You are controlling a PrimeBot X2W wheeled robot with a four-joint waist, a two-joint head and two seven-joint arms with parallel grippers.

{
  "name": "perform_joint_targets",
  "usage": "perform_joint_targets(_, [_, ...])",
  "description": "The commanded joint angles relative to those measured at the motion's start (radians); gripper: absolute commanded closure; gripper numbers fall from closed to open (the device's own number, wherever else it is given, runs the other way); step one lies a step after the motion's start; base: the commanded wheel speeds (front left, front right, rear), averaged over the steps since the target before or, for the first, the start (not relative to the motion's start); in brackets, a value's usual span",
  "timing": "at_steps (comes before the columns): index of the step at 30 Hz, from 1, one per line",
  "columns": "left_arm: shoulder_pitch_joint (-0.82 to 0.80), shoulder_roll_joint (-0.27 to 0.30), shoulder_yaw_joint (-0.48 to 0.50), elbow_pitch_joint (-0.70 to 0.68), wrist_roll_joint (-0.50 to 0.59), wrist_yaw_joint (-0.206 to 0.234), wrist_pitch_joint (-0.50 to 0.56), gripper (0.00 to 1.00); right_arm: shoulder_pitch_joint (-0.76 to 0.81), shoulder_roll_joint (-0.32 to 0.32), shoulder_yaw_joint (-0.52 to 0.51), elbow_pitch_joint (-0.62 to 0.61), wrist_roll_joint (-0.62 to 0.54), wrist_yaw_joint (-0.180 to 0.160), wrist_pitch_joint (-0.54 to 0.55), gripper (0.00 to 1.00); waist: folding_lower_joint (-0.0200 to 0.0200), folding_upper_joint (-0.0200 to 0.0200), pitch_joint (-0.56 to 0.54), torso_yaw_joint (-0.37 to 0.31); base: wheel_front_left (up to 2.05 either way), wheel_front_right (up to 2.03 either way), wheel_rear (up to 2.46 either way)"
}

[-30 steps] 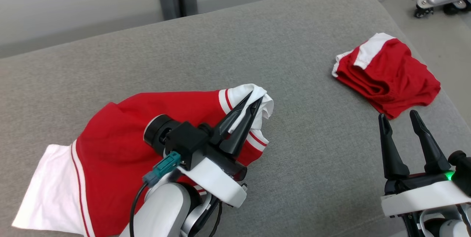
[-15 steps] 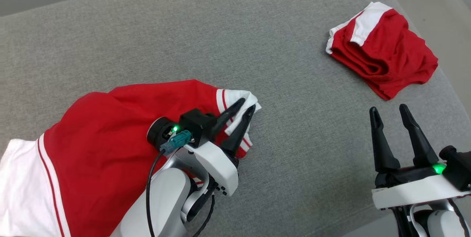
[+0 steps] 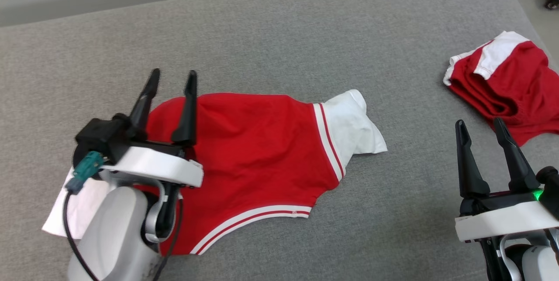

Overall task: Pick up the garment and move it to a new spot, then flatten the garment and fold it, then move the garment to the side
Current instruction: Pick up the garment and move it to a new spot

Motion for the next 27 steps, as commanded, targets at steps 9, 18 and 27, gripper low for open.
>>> perform_joint_targets(9, [0.121, 0.059, 0.152, -0.068, -0.038, 0.053, -0.028, 0.00, 0.016, -0.005, -0.003, -0.019, -0.029, 0.000, 0.029, 0.00, 0.0000, 0.0000, -0.056, 0.097, 0.00, 0.00, 0.00])
perform_joint_targets(18, [0.270, 0.094, 0.251, -0.137, -0.041, 0.057, -0.031, 0.00, 0.048, -0.005, -0.015, -0.027, -0.042, 0.000, 0.052, 0.00, 0.0000, 0.0000, -0.110, 0.133, 0.00, 0.00, 0.00])
perform_joint_targets(27, [0.397, 0.113, 0.228, -0.181, -0.004, 0.048, -0.017, 0.00, 0.099, -0.005, -0.016, -0.033, -0.049, 0.000, 0.083, 0.00, 0.0000, 0.0000, -0.197, 0.153, 0.00, 0.00, 0.00])
